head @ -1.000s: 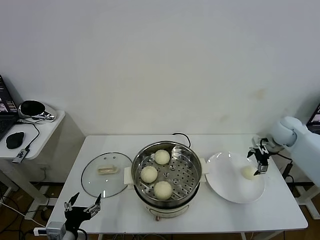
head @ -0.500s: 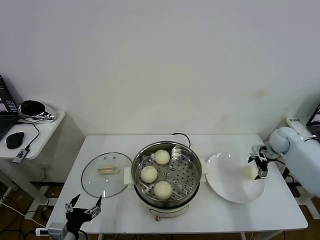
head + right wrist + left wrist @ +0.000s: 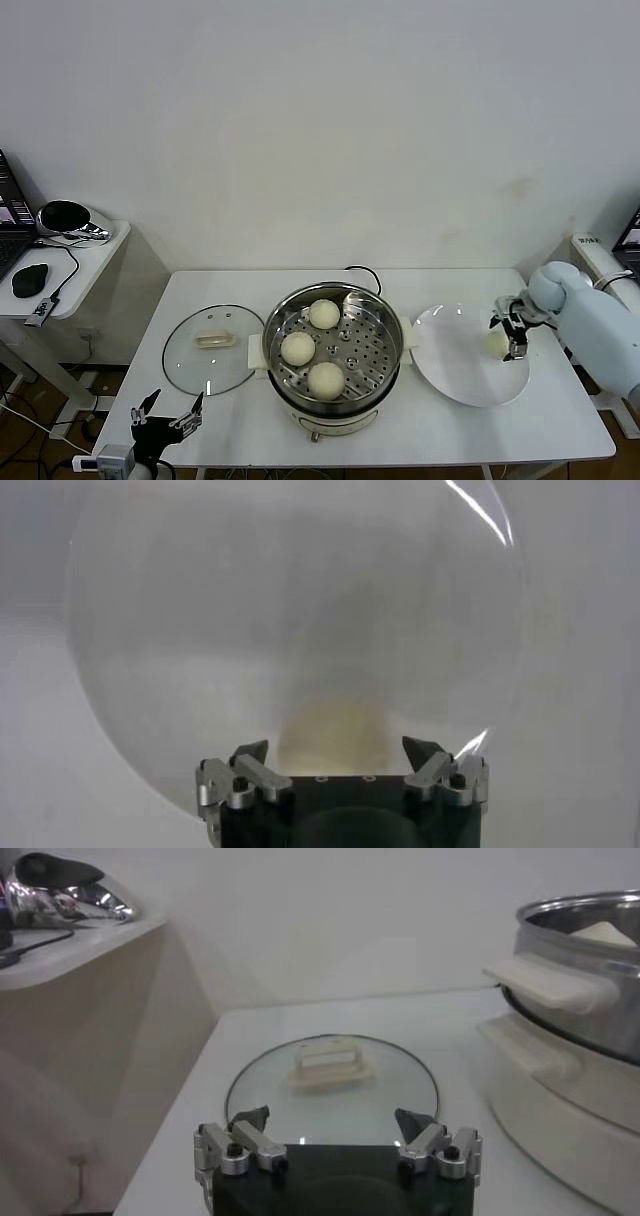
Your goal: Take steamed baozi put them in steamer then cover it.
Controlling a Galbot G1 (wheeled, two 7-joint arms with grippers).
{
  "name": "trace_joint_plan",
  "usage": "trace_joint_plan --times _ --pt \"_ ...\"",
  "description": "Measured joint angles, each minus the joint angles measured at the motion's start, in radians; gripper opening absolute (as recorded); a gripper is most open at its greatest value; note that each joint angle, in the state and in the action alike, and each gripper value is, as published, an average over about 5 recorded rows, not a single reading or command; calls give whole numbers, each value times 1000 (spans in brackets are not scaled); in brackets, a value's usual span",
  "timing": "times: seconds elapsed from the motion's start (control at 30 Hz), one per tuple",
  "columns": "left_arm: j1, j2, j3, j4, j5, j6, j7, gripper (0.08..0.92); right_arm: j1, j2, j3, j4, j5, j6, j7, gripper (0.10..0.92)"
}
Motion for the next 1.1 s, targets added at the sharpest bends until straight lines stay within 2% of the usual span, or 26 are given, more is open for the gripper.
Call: trace_joint_plan --times 0.3,0.57,0.7,1.1 --pt "-4 0 1 10 2 -1 0 823 3 7 3 -16 -7 0 11 814" --pt "-5 0 1 14 4 -3 -1 823 -2 0 5 -11 -1 -9 14 635" --pt "-5 0 3 13 4 -3 -1 823 -3 -10 -1 3 15 -26 18 610" --pt "-17 2 -2 1 21 -15 -10 823 131 -109 -154 175 226 -165 -7 585"
